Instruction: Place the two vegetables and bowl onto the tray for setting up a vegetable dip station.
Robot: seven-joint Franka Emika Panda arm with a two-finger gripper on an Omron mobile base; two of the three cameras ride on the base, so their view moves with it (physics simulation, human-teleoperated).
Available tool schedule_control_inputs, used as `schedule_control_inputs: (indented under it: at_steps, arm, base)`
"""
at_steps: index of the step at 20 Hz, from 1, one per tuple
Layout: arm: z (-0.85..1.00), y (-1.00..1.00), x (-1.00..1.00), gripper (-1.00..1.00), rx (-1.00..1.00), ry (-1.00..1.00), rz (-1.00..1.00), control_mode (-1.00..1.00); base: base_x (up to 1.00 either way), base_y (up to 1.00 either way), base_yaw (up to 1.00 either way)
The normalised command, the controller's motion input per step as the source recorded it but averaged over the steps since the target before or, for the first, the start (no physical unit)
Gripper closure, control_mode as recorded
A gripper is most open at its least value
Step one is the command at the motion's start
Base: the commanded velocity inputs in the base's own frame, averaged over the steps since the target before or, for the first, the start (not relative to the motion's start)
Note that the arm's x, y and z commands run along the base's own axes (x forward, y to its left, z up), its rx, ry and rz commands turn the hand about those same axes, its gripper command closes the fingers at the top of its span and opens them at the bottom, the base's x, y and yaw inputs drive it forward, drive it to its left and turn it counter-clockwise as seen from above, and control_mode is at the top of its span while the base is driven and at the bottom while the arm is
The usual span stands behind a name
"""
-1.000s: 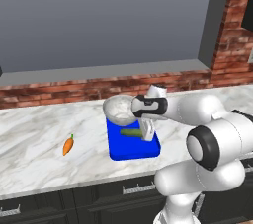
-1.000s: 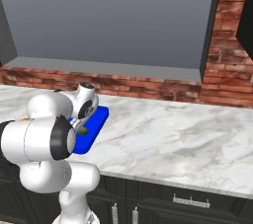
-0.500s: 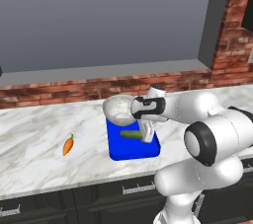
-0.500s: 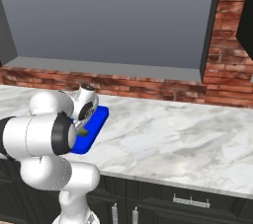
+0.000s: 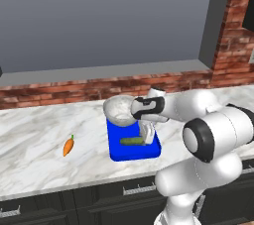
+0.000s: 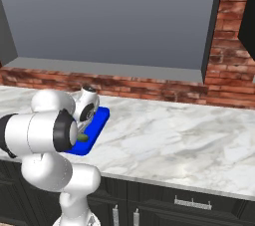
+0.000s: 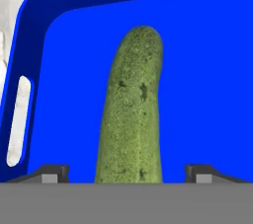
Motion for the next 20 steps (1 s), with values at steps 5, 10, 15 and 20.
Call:
schedule_control_inputs:
  at_steps: [5, 10, 15, 20]
  arm:
    - [-0.02, 0.0, -0.01, -1.0, 0.0, 0.02, 0.0, -1.0]
    - [0.05, 0.03, -0.09, -1.0, 0.0, 0.01, 0.0, -1.0]
    - [0.13, 0.13, -0.24, -1.0, 0.0, 0.07, -0.04, -1.0]
    - [0.18, 0.14, -0.25, -1.0, 0.0, 0.04, -0.07, -1.0]
  base:
    - [0.0, 0.0, 0.0]
    - [0.0, 0.0, 0.0]
    - [0.0, 0.0, 0.0]
    - [0.0, 0.0, 0.0]
